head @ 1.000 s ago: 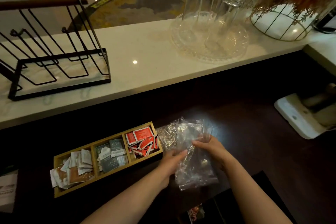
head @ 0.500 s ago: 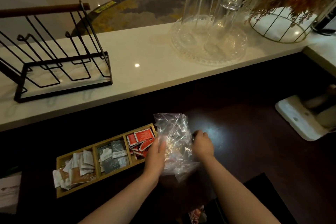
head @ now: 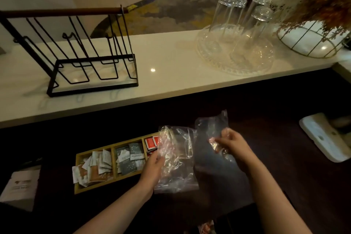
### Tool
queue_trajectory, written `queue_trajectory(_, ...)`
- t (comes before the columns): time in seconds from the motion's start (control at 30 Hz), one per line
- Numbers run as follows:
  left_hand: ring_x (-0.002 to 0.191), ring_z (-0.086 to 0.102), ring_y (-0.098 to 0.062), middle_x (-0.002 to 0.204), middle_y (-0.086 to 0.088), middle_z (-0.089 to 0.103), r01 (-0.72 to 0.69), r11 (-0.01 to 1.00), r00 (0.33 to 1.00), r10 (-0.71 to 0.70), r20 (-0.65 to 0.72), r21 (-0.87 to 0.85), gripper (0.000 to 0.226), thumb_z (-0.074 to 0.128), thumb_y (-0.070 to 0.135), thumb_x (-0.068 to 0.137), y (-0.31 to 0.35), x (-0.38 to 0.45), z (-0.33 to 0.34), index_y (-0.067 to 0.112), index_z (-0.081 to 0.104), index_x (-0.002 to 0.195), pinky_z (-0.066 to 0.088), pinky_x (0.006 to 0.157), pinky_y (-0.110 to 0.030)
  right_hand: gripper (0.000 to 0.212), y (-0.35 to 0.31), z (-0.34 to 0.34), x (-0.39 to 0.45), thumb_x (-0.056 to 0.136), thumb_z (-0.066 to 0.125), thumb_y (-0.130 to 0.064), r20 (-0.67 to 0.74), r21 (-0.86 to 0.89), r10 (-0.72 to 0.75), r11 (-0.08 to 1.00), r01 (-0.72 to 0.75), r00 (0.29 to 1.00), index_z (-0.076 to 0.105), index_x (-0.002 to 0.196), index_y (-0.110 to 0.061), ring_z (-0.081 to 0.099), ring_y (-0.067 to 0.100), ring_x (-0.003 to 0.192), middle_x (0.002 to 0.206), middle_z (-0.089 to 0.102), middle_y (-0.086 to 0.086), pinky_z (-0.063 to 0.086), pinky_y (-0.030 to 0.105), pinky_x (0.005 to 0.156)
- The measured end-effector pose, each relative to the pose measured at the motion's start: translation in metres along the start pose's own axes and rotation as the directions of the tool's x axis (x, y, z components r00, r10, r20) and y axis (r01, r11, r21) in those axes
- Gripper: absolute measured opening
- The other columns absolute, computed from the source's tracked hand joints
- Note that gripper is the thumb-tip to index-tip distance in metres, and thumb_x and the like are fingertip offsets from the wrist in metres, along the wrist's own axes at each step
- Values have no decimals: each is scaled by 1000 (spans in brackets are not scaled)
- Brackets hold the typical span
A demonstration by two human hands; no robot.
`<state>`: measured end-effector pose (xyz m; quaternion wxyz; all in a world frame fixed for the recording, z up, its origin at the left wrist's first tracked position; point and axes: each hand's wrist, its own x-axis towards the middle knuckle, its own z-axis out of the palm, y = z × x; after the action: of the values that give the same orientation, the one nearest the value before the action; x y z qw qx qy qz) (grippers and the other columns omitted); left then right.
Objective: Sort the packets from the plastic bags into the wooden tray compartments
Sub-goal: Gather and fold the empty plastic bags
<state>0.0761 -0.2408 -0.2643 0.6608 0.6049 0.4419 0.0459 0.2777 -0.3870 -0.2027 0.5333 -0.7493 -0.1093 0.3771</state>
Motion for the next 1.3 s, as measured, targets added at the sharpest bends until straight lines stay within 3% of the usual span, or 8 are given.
queue_trajectory(0.07, 112, 52, -12, 125, 3, 53, 34, 999, 999, -34, 9, -36, 36, 41, 21, 99, 0, -3, -4, 19, 44, 135, 45, 94, -29, 17, -28, -5, -22, 76, 67, -2, 49, 205, -88, 976, 76, 995, 56, 87, -10, 57, 16, 59, 75, 61, 12, 45, 19, 45)
queue_trajectory(0.2, 130, 39, -13, 142, 13, 43, 49, 984, 997, -38, 70, -170, 47, 45, 24, 98, 4, -12, -9, 38, 35, 142, 29, 112, -50, 12, -44, 9, -47, 78, 61, -8, 187, 489, -165, 870, 54, 968, 65, 90, -8, 52, 9, 42, 61, 65, 1, 43, 18, 40)
queue_trajectory(0.47, 102, 69, -19, 114, 3, 71, 6, 951, 989, 40, 141, -309, 35, 58, 23, 91, 14, -31, -21, 35, 57, 123, 56, 86, -42, 15, 13, 92, -28, 72, 79, -24, -55, -235, -117, 967, 101, 992, 65, 68, -26, 53, 12, 100, 108, 55, -1, 44, 26, 90)
queue_trajectory(0.63, 106, 67, -17, 116, 7, 70, -62, 945, 984, 111, 137, -322, 35, 61, 28, 87, 19, -49, -29, 35, 58, 120, 53, 92, -45, 16, 11, 111, -41, 79, 72, -11, 117, 163, 89, 981, -107, 989, 57, 74, -13, 58, 11, 51, 65, 61, 2, 49, 24, 46)
queue_trajectory(0.87, 105, 65, -6, 130, 7, 58, 18, 926, 971, 74, 229, -376, 28, 34, 39, 99, 26, -67, -38, 47, 50, 121, 54, 86, -30, 51, 15, 118, -48, 69, 78, -14, -86, 30, 11, 1000, -9, 996, 50, 110, -26, 69, 14, 74, 98, 68, -2, 60, 36, 65)
queue_trajectory(1.0, 145, 16, -23, 158, 4, 12, 60, 952, 952, 36, 304, -300, 74, 33, 62, 88, 31, -66, -43, 31, 6, 150, 32, 108, -43, 75, 16, 121, -54, 65, 78, -16, -144, -151, -134, 982, 112, 981, 39, 125, -40, 66, 9, 84, 105, 61, -13, 59, 34, 74)
queue_trajectory(1.17, 108, 63, -24, 122, -6, 64, 9, 987, 977, 26, 210, -163, 48, 54, 10, 91, 35, -63, -44, 19, 43, 136, 55, 86, -42, 88, 11, 115, -58, 69, 79, -14, -134, -49, -99, 994, 94, 986, 29, 141, -28, 67, 18, 93, 110, 64, 1, 56, 44, 85)
queue_trajectory(1.3, 103, 67, -22, 113, -4, 69, 11, 976, 970, 42, 239, -215, 44, 49, -3, 89, 39, -61, -53, 30, 58, 117, 55, 86, -39, 64, 8, 95, -63, 79, 64, 4, 115, 343, -39, 939, -3, 993, 45, 133, -24, 69, 28, 96, 114, 69, 8, 57, 43, 79)
